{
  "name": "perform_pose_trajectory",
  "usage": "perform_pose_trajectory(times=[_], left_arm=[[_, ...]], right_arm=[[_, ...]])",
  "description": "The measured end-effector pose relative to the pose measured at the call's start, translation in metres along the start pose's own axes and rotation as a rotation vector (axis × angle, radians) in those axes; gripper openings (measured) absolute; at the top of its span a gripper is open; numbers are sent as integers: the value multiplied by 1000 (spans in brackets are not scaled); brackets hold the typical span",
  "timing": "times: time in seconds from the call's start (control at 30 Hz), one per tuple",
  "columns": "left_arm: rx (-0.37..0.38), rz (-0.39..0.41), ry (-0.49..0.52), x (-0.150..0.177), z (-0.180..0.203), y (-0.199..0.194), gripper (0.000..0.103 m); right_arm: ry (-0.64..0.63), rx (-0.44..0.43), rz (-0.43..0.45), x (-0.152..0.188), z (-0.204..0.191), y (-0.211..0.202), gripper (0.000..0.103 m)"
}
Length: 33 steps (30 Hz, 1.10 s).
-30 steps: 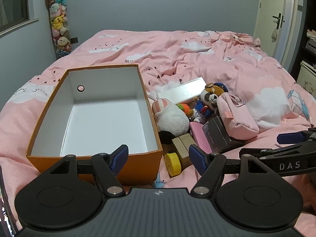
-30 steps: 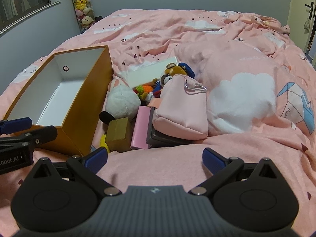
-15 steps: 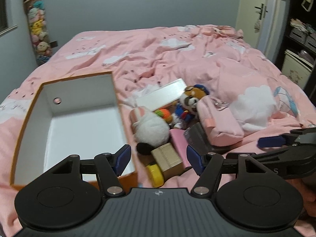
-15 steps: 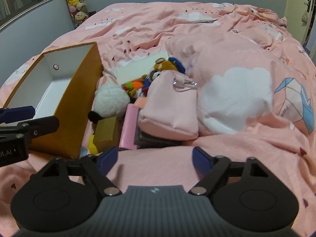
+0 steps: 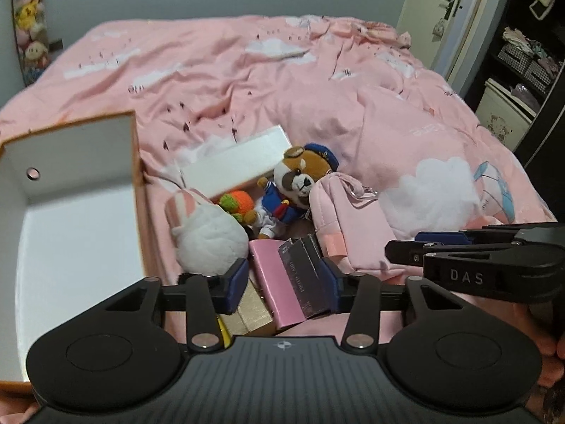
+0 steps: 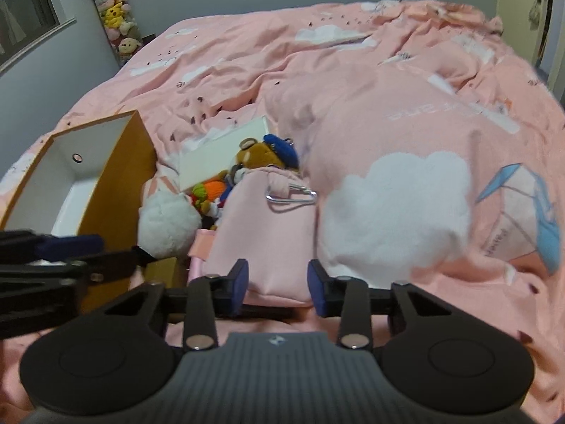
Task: Organize objects
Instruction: 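Grasp the pink pouch bag with the right tool while the left tool grasps the pink tube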
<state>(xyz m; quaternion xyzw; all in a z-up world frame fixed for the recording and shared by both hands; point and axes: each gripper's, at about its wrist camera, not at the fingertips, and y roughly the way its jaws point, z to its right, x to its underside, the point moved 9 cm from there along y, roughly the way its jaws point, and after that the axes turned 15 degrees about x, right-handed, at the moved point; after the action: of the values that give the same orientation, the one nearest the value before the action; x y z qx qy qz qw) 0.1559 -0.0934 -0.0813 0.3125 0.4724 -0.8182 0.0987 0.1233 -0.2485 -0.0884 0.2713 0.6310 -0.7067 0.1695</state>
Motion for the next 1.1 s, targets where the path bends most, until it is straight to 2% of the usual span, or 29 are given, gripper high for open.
perform_pose_trajectory(times=[0.1, 0.17, 0.3, 0.47, 0.53, 0.6, 0.63, 0.77, 0.87, 1.03, 1.1], left_arm=[[-38, -45, 15, -2, -4, 13, 46], [-72, -62, 25, -2, -8, 18, 46], [-129, -94, 7, 0, -25, 24, 43], [-115, -134, -31, 4, -39, 34, 36], [-96, -152, -45, 4, -41, 41, 35], [-79, -157, -54, 2, -41, 46, 35], [-65, -161, -55, 1, -41, 50, 35], [-31, -207, -53, 0, -36, 67, 35], [-37, -253, -41, 1, -35, 83, 36], [-70, -328, -46, 5, -43, 105, 38], [-55, -359, -63, 7, -46, 112, 42]], right_arm=[[4, -27, -10, -7, -9, 6, 41], [-2, -43, -11, -11, -17, 9, 49], [-47, -27, -35, -13, -32, 25, 58], [-118, 29, -40, -9, -41, 46, 68], [-153, 63, -36, -7, -42, 54, 68], [-151, 73, -38, -7, -40, 59, 66], [-128, 62, -42, -9, -37, 60, 57], [-43, 15, -60, -13, -20, 55, 44], [19, -18, -70, -13, -5, 49, 36], [97, -31, -83, -10, 16, 45, 31], [106, -40, -89, -8, 19, 48, 31]])
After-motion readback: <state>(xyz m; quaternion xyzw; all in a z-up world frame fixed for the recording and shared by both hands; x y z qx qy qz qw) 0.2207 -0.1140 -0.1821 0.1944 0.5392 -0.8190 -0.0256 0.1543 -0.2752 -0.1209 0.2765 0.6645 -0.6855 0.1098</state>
